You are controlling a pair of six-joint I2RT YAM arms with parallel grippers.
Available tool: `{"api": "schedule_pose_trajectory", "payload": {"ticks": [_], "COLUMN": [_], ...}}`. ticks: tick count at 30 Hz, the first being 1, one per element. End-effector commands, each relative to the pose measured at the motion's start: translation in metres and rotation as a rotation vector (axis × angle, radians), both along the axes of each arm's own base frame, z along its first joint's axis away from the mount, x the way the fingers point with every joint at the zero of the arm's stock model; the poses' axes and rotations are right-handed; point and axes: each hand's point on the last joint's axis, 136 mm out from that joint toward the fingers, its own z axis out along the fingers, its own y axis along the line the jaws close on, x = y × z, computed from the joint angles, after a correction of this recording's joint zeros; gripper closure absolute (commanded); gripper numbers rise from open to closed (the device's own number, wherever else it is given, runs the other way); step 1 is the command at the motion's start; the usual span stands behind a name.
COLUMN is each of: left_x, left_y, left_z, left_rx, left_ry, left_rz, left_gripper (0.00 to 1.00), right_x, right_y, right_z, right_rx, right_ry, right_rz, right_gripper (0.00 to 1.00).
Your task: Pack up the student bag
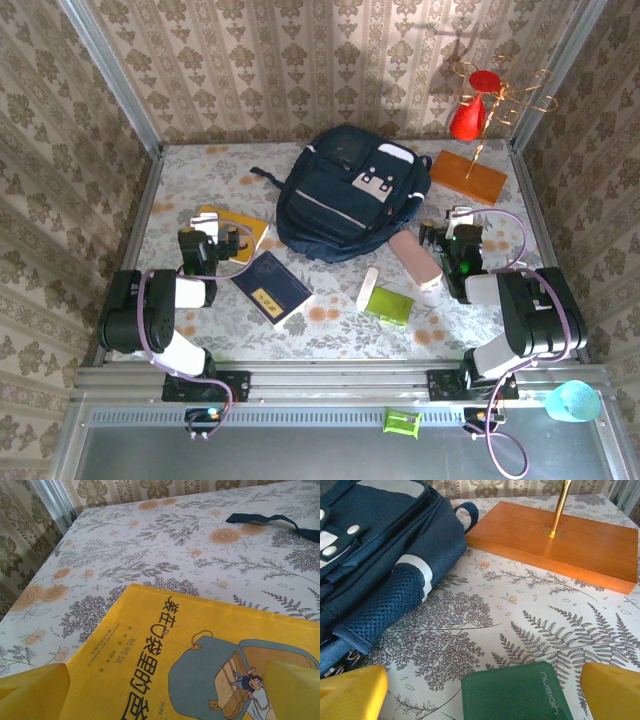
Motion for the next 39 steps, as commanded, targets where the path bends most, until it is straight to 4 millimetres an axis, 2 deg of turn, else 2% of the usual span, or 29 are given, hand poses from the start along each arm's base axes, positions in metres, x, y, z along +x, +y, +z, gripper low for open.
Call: {"api": "schedule_pose_trajectory", "payload": {"ticks": [1, 17, 20, 21, 24, 25, 27, 29, 32, 34, 37, 39], "left_x": [0.009, 0.009, 0.001, -0.001, -0.007, -0.011, -0.017, -0.021, -0.026, -0.031, -0.039, -0.040], "left_y": [0.001, 0.005, 0.006, 0.009, 0.020, 0.026, 0.027, 0.012, -0.026, -0.067, -0.128, -0.156], "left_z": [0.010, 0.010, 0.021, 0.028, 0.056, 0.065, 0.078, 0.083, 0.075, 0.069, 0.061, 0.050], "left_rx": [0.003, -0.024, -0.027, -0.025, -0.038, -0.075, -0.168, -0.293, -0.513, -0.562, -0.549, -0.575], "left_ry": [-0.034, -0.033, -0.078, -0.079, -0.071, -0.065, -0.038, 0.009, 0.096, 0.140, 0.214, 0.302], "left_rz": [-0.009, -0.003, -0.005, 0.011, 0.091, 0.137, 0.175, 0.136, 0.064, -0.015, -0.105, -0.107], "left_gripper": [0.00, 0.00, 0.00, 0.00, 0.00, 0.00, 0.00, 0.04, 0.08, 0.09, 0.08, 0.07], "right_x": [0.009, 0.009, 0.005, 0.000, -0.017, -0.025, -0.037, -0.043, -0.038, -0.032, -0.020, -0.006], "right_y": [0.000, 0.000, 0.004, 0.004, -0.014, -0.023, -0.028, -0.021, 0.016, 0.046, 0.090, 0.112], "right_z": [0.010, 0.013, 0.032, 0.045, 0.074, 0.084, 0.099, 0.106, 0.099, 0.093, 0.082, 0.070], "right_rx": [-0.004, -0.007, -0.023, -0.027, 0.016, 0.073, 0.163, 0.240, 0.412, 0.376, 0.317, 0.364], "right_ry": [-0.039, -0.048, -0.055, -0.076, -0.127, -0.155, -0.174, -0.166, -0.086, 0.020, 0.147, 0.209], "right_rz": [0.006, 0.007, 0.024, 0.018, -0.103, -0.171, -0.215, -0.194, -0.079, -0.020, 0.065, 0.137], "right_gripper": [0.00, 0.00, 0.00, 0.00, 0.00, 0.00, 0.00, 0.00, 0.11, 0.14, 0.12, 0.11]}}
